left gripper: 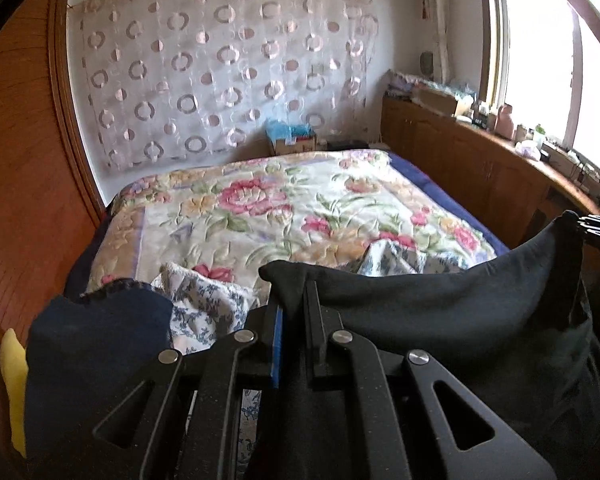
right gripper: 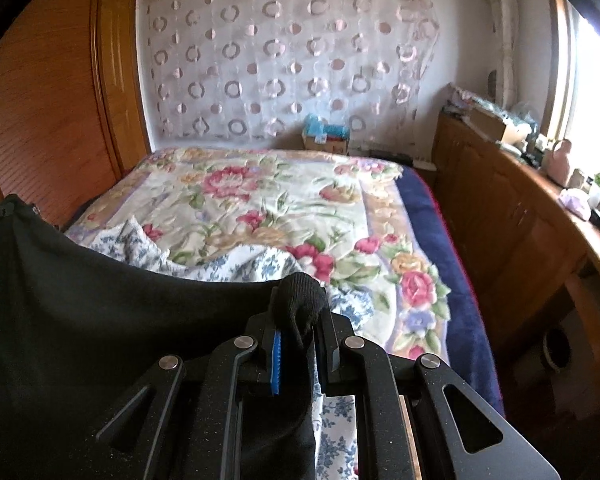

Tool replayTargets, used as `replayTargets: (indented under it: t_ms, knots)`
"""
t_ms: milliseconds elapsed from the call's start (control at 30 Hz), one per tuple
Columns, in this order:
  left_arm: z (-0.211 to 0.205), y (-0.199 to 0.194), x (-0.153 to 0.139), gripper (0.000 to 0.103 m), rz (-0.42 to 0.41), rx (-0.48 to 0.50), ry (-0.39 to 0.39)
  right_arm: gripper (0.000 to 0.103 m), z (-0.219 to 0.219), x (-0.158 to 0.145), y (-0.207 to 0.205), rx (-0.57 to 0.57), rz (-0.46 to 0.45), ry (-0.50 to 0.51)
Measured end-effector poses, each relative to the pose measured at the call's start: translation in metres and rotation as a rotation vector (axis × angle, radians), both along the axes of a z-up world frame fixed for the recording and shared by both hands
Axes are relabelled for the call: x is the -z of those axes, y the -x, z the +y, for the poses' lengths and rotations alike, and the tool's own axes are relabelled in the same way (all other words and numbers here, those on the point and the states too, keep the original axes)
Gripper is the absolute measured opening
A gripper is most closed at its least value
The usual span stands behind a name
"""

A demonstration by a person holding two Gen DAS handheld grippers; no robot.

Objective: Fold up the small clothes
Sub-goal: 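Lower the folded shirt onto the bed and open both grippers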

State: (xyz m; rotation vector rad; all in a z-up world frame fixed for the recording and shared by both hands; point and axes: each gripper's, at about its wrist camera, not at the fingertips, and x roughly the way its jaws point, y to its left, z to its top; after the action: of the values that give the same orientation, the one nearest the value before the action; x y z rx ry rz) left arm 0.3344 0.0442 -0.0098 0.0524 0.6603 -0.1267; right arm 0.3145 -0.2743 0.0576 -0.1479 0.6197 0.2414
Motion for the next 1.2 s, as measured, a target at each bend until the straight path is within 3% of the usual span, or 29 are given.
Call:
replayTargets:
  t_ms: [133,200,333,400,533,767,933,1200]
  knots:
    - [-0.002,-0.003,0.007,0.011,0.013,0.0,0.001,0.014,-0.007,0.009,-0.006,0.009,0.031,-0.005]
    - [-0.002,-0.001,0.004,0.014,0.003,-0.006,-0.016,0.022,-0.006,0.011,-0.017,0.025,0.039,0.002]
    - [-0.002,0.015,-0.003,0.044,-0.002,0.058,0.051,0.044,-0.008,0.004,-0.015,0.022,0.037,0.0]
    - [-0.005,0.028,-0.006,0.047,-0.01,0.077,0.064,0.049,-0.01,0.001,-0.007,0.013,0.049,-0.004]
    - [-0.011,0.053,-0.001,0.076,0.008,0.123,0.092,0.049,-0.012,0.003,0.025,0.002,0.055,-0.023]
    - [-0.031,0.089,0.028,0.078,0.081,0.141,0.04,0.053,-0.021,0.016,0.092,-0.024,0.132,-0.05]
    - [-0.036,0.102,0.046,0.078,0.167,0.177,0.054,0.053,-0.044,0.025,0.129,0.029,0.191,-0.073]
    - [-0.033,0.128,0.055,0.078,0.217,0.175,0.055,0.053,-0.064,0.033,0.14,0.077,0.253,-0.148]
